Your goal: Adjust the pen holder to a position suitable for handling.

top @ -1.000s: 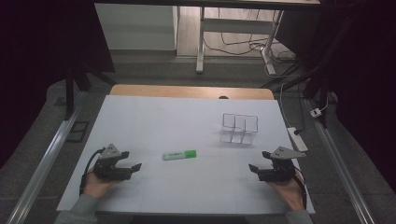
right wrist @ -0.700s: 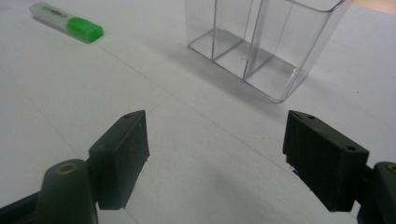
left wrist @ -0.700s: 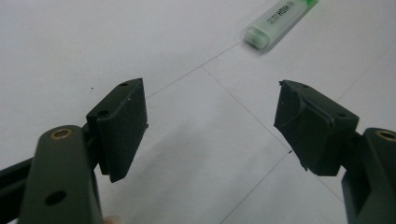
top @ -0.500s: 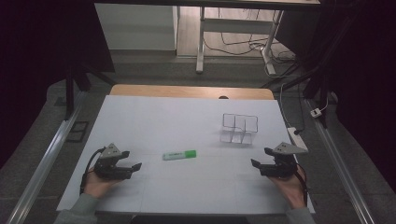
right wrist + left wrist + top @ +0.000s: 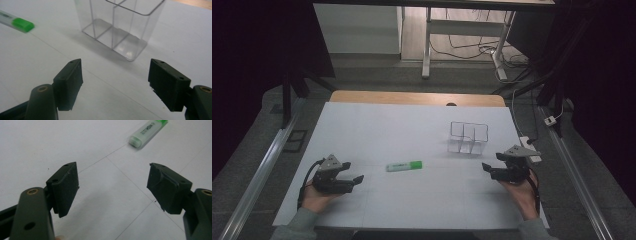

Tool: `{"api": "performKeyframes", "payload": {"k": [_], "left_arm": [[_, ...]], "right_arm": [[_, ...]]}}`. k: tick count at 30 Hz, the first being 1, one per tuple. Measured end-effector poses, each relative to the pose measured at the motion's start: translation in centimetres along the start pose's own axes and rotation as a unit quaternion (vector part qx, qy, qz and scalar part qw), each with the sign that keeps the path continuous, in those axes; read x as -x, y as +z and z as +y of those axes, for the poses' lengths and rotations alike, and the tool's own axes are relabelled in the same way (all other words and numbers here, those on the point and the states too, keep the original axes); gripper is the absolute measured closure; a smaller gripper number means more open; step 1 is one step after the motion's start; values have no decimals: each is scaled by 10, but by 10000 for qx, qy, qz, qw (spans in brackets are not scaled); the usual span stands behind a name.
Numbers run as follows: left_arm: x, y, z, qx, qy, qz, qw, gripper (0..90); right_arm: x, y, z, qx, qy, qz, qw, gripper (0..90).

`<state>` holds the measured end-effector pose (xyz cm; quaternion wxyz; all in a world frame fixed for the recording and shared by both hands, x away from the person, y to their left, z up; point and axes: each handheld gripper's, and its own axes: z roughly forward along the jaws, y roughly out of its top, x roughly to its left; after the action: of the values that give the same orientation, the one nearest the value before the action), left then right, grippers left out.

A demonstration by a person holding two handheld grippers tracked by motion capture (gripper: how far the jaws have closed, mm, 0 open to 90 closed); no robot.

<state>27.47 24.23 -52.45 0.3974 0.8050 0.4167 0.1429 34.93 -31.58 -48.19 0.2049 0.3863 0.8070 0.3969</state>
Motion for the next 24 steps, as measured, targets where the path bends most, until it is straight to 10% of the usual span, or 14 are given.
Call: {"api": "performKeyframes", "payload": {"k": [12,24], "left_arm": [[-1,1,3,31,-2,13,10000,252],[-5,4,4,22,-59,-21,10000,254]], "right_arm": [[23,10,7,-20,316,-215,9993,383],[41,23,14,-225,395,-596,9972,732]]}}
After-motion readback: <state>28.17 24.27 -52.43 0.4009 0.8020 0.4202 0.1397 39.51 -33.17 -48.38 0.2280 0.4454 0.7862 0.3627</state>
